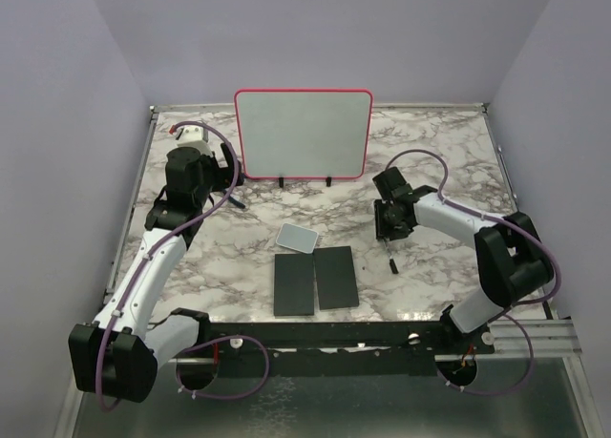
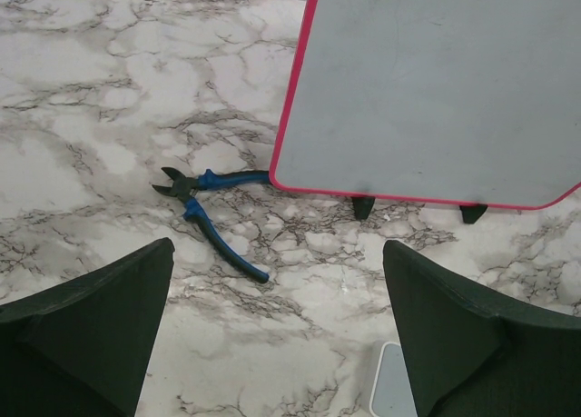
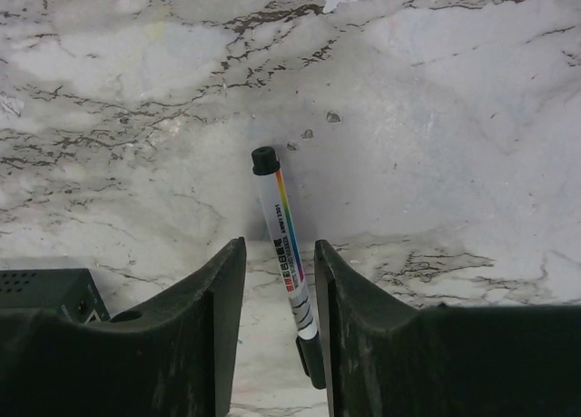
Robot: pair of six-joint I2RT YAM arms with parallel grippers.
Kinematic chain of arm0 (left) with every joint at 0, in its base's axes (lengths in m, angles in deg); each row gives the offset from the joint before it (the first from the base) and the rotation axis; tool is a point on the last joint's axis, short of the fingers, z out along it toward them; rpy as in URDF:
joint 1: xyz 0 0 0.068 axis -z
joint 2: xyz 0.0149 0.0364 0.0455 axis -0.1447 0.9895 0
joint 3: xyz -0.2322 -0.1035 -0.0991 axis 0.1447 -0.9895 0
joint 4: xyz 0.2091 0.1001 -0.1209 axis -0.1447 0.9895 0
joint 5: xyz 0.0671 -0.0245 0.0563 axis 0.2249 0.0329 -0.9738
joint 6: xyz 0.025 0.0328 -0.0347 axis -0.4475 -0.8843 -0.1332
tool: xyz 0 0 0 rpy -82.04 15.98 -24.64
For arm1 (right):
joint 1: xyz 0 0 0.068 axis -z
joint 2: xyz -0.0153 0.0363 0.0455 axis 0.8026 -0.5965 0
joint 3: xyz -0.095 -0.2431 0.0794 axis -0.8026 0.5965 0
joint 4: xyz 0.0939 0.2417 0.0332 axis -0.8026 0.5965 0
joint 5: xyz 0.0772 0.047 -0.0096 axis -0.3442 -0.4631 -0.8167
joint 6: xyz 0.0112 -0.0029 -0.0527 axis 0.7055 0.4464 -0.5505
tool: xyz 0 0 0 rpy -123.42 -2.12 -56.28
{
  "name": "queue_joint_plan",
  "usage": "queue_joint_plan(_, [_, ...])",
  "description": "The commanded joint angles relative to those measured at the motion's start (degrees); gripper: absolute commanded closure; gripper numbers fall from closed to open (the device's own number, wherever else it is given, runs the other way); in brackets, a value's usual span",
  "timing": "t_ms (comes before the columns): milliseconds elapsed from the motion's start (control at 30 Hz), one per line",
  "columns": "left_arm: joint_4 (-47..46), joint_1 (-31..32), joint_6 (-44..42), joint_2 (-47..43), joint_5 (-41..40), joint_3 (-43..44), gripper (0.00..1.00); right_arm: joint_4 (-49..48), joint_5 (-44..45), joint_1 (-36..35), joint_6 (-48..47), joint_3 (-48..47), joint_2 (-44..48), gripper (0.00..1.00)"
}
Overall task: Write a sentence on the whiteboard
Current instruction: Open the whiteboard marker at the center of the board.
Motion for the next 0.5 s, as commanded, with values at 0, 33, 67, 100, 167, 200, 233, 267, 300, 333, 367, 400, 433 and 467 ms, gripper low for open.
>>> queue_joint_plan(0, [-0.65,0.34,0.42,0.18,1.31,-0.43,0.01,-0.32,1.94,-0.46,0.51,-0.64,-1.42,0.64])
queue_joint_plan(33, [-0.62,0.39,0.41,0.18,1.3,-0.43,0.01,-0.39,1.93,-0.5,0.55,-0.55,-1.62,0.67])
queue_joint_plan(67, [-0.66,0.34,0.42,0.18,1.26,-0.43,0.01,-0.49,2.05,-0.5,0.63,-0.53,-1.77,0.69])
queue_joint_plan(100, [-0.65,0.33,0.34,0.18,1.26,-0.38,0.01,-0.58,2.13,-0.5,0.77,-0.44,-1.97,0.71])
queue_joint_plan(167, [-0.64,0.33,0.05,0.13,1.72,-0.34,0.01,-0.82,2.08,-0.55,0.91,-0.36,-2.26,0.76])
queue_joint_plan(200, [-0.6,0.4,-0.1,0.09,2.14,-0.27,0.01,-1.09,1.93,-0.57,0.91,-0.35,-2.31,0.77])
queue_joint_plan(233, [-0.71,0.57,-0.15,0.05,2.7,-0.25,0.01,-1.32,1.75,-0.52,0.91,-0.26,-2.41,0.79])
queue_joint_plan(267, [-0.73,0.93,-0.27,0.01,3.38,-0.17,0.01,-1.58,1.57,-0.58,0.91,-0.21,-2.44,0.82])
queue_joint_plan(300, [-0.77,1.4,-0.45,-0.06,3.82,-0.16,0.01,-1.91,1.69,-0.59,0.98,-0.06,-2.33,0.86])
queue_joint_plan(333, [-0.8,2.09,-0.53,-0.08,4.17,-0.21,0.01,-2.29,1.76,-0.57,1.13,0.16,-2.03,0.89])
queue_joint_plan(367, [-0.79,2.9,-0.46,-0.09,4.53,-0.39,0.01,-2.7,1.83,-0.58,1.25,0.43,-1.56,0.92])
queue_joint_plan(400, [-0.81,3.86,-0.48,-0.02,4.85,-0.49,0.01,-3.06,1.89,-0.59,1.35,0.54,-1.04,0.95])
queue_joint_plan(433, [-0.82,5.06,-0.67,0.12,4.9,-0.51,0.01,-3.31,1.88,-0.59,1.41,0.64,-0.45,0.99])
queue_joint_plan(467, [-0.85,6.36,-0.92,0.24,4.88,-0.45,0.01,-3.58,1.85,-0.59,1.51,0.73,0.28,1.0])
